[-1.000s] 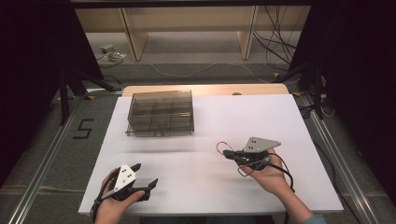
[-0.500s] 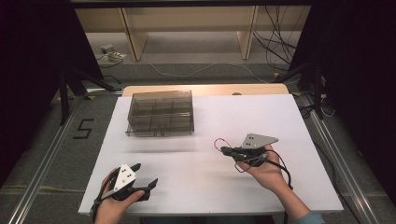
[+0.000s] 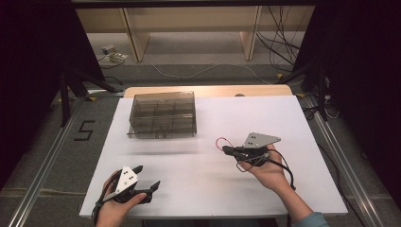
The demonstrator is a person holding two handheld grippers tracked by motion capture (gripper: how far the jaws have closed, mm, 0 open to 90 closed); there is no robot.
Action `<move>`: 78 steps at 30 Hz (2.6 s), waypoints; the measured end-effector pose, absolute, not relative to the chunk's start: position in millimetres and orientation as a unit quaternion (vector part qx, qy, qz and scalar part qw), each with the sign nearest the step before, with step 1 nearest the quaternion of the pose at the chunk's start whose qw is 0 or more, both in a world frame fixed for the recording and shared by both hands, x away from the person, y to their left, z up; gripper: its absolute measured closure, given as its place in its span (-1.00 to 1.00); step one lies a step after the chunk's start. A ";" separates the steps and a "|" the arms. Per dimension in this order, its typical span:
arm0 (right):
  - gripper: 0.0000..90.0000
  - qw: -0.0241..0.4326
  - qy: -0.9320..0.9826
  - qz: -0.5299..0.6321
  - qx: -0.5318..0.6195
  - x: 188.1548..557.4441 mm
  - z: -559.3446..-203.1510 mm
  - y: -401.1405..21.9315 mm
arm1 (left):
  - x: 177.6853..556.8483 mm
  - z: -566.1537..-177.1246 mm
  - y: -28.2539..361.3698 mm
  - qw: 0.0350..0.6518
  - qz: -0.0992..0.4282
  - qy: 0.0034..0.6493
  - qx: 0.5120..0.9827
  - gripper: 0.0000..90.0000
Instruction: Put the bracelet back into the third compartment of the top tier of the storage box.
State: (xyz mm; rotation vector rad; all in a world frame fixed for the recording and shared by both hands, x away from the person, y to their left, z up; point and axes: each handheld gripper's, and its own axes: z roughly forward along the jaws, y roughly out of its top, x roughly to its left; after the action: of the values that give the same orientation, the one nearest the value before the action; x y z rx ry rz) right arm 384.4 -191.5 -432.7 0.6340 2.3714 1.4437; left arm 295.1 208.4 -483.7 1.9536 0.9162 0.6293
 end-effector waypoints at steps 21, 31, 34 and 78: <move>1.00 0.149 0.819 0.507 0.223 391.4 -428.0 -186.3 | 294.0 -483.5 208.4 0.433 0.252 0.368 0.784 -0.60; 1.00 0.149 0.817 0.510 0.223 394.7 -424.5 -182.6 | 294.4 -483.6 208.2 0.432 0.252 0.368 0.784 -0.60; 1.00 0.148 0.818 0.510 0.222 395.5 -423.1 -180.0 | 294.2 -483.5 208.2 0.433 0.252 0.369 0.783 -0.60; 1.00 0.149 0.825 0.507 0.200 417.0 -405.6 -144.0 | 294.3 -483.5 207.6 0.433 0.252 0.367 0.784 -0.61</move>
State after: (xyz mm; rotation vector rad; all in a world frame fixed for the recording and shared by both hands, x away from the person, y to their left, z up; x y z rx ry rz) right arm 417.0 -144.0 -405.6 0.5747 2.3720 1.4563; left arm 294.3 207.6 -483.5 1.9533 0.9144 0.6291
